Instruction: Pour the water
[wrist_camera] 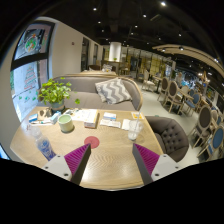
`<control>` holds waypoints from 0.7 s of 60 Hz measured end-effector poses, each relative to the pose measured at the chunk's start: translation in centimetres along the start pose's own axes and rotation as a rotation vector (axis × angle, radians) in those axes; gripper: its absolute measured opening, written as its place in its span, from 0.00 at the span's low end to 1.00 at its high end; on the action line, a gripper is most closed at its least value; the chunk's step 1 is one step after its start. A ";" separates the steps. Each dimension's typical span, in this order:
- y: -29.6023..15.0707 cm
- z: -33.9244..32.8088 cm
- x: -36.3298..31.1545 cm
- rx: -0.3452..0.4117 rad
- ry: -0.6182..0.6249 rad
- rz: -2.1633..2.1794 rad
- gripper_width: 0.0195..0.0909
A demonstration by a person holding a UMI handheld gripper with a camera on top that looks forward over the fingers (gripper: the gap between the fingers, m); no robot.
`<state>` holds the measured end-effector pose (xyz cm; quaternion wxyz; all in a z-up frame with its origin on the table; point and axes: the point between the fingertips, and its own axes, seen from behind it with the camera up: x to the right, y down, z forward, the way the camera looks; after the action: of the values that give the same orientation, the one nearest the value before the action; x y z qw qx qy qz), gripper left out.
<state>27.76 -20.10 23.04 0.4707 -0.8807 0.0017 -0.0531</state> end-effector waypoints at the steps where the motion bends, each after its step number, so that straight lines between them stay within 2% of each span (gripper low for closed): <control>1: 0.2 0.0 -0.1 -0.003 -0.002 -0.001 0.93; 7: 2.7 -0.2 -2.0 -0.032 -0.019 -0.003 0.92; 23: 11.1 -0.3 -15.4 -0.070 -0.125 0.022 0.93; 33: 10.9 1.9 -25.0 -0.010 -0.207 0.028 0.93; 42: 8.3 6.7 -28.7 0.076 -0.164 0.027 0.93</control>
<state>0.28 -17.62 9.86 0.5032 -0.8633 -0.0271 0.0254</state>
